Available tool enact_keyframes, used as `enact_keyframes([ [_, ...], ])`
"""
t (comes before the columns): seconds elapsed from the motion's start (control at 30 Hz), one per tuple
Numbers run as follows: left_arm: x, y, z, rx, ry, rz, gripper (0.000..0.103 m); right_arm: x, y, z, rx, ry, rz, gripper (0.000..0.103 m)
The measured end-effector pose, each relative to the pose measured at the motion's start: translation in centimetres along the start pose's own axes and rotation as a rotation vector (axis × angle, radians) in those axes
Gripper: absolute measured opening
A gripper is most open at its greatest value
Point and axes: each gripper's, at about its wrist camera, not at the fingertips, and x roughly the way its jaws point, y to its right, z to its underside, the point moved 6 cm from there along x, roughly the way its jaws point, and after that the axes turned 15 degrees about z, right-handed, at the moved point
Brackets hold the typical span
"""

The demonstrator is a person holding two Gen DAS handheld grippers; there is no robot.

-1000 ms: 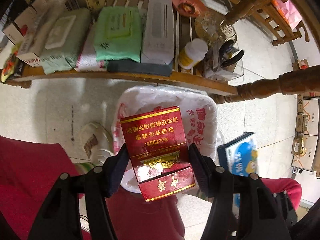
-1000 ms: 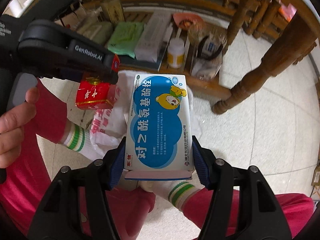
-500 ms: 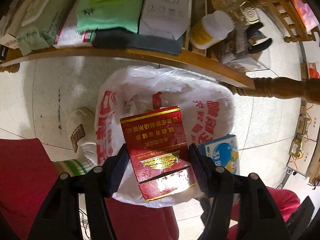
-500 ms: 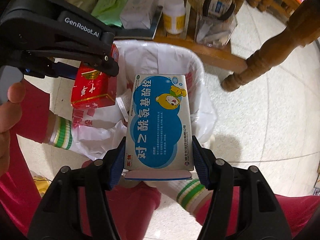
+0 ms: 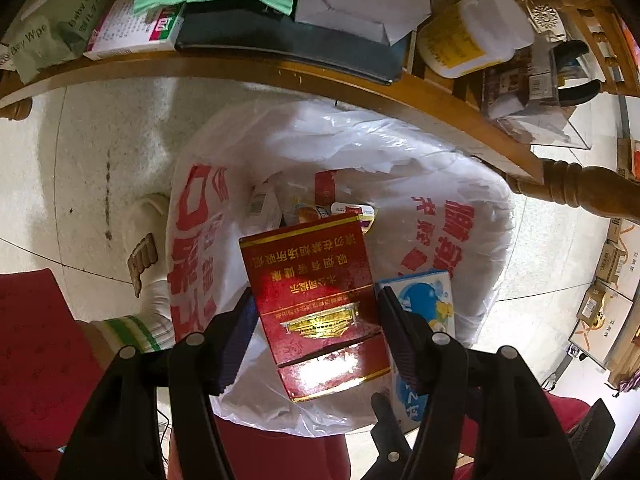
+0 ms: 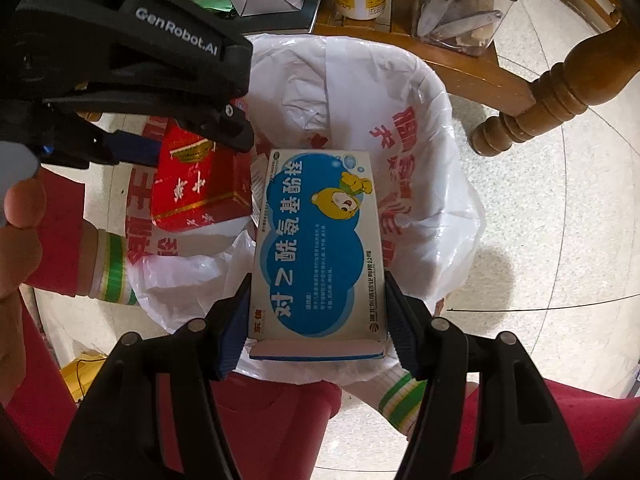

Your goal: Collect trash

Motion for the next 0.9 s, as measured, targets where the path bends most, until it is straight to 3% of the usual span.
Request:
enact_keyframes([
  [0.1, 0.4, -0.2, 0.0, -0.013, -0.02, -0.003, 0.067, 0.2, 0.0, -0.3, 0.001, 0.0, -0.004, 0.063],
  [0.17, 0.5, -0.5, -0.1, -0.023, -0.026, -0.003, 0.074, 0.4, 0.0, -0.4, 0.007, -0.006, -0.01, 0.075],
  [0.63, -1.2, -0.8, 0.5, -0.017, 0.002, -0.062, 0.083, -1.3, 1.4, -0.7, 0.046, 0.031, -0.008, 0.075],
  [0.9, -5.1, -0.1, 2.8, 0.062, 0.091, -0.119, 0.085, -7.5, 3.8, 0.1, 0.121, 0.151, -0.016, 0.079],
])
